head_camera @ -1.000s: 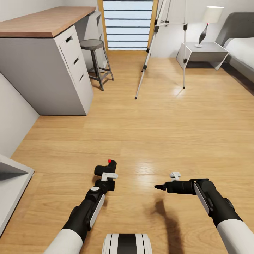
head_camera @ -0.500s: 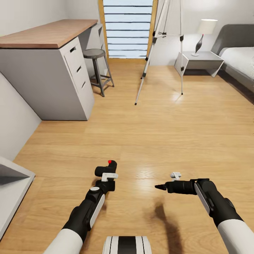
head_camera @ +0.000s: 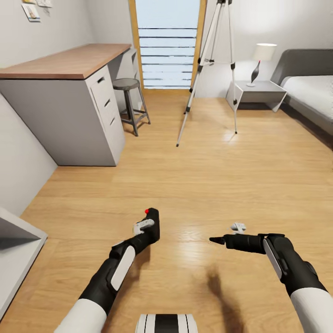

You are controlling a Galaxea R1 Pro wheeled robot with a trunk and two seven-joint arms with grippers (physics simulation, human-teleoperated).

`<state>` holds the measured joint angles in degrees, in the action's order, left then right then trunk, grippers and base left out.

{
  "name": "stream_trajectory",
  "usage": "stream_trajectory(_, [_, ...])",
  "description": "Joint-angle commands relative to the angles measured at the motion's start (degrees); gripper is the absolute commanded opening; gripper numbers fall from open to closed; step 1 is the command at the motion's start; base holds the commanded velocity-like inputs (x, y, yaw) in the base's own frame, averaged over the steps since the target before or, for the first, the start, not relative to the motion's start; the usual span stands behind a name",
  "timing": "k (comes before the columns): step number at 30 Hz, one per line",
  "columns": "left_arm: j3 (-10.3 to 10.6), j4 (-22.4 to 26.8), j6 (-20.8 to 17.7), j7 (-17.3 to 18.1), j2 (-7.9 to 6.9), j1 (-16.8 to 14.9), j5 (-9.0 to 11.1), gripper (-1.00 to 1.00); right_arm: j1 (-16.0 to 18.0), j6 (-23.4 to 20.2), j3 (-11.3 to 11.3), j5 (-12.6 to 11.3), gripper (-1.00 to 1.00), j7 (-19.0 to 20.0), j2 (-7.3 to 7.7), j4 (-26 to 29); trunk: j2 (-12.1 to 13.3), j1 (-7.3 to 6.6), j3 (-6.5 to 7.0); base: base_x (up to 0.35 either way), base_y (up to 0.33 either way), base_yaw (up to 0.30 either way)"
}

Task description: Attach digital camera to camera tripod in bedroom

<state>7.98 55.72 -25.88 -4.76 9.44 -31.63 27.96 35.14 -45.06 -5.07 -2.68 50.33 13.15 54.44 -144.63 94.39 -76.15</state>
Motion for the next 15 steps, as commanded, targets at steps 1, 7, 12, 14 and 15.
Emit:
stream_trajectory(1, [0.1, 0.3, -0.7, -0.6, -0.06, 0.0, 1.1, -1.00, 0.0, -0.5, -0.4, -0.2, 1.00, 0.0, 0.06, 0.0, 0.0, -0.03, 0.18, 0.000, 0.000, 0.000])
stream_trajectory(7, [0.1, 1.9, -1.9, 0.9, -0.78, 0.0, 7.5, -1.00, 0.0, -0.8, -1.3, -0.2, 1.00, 0.1, 0.24, 0.1, 0.1, -0.19, 1.51, 0.000, 0.000, 0.000])
stream_trajectory(12, [0.2, 2.7, -2.3, 1.8, -3.16, 0.0, 11.9, -1.00, 0.0, -0.9, -1.5, -0.2, 1.00, 0.1, 0.29, 0.3, 0.1, -0.31, 2.62, 0.000, 0.000, 0.000])
stream_trajectory(14, [0.2, 2.7, -2.6, 2.0, -4.04, 0.0, 13.4, -1.00, 0.0, -0.9, -1.5, -0.3, 1.00, 0.2, 0.33, 0.5, 0.2, -0.37, 3.06, 0.000, 0.000, 0.000])
stream_trajectory(15, [0.2, 2.6, -2.7, 2.0, -4.26, 0.0, 13.7, -1.00, 0.0, -0.9, -1.5, -0.3, 1.00, 0.2, 0.34, 0.5, 0.2, -0.39, 3.29, 0.000, 0.000, 0.000])
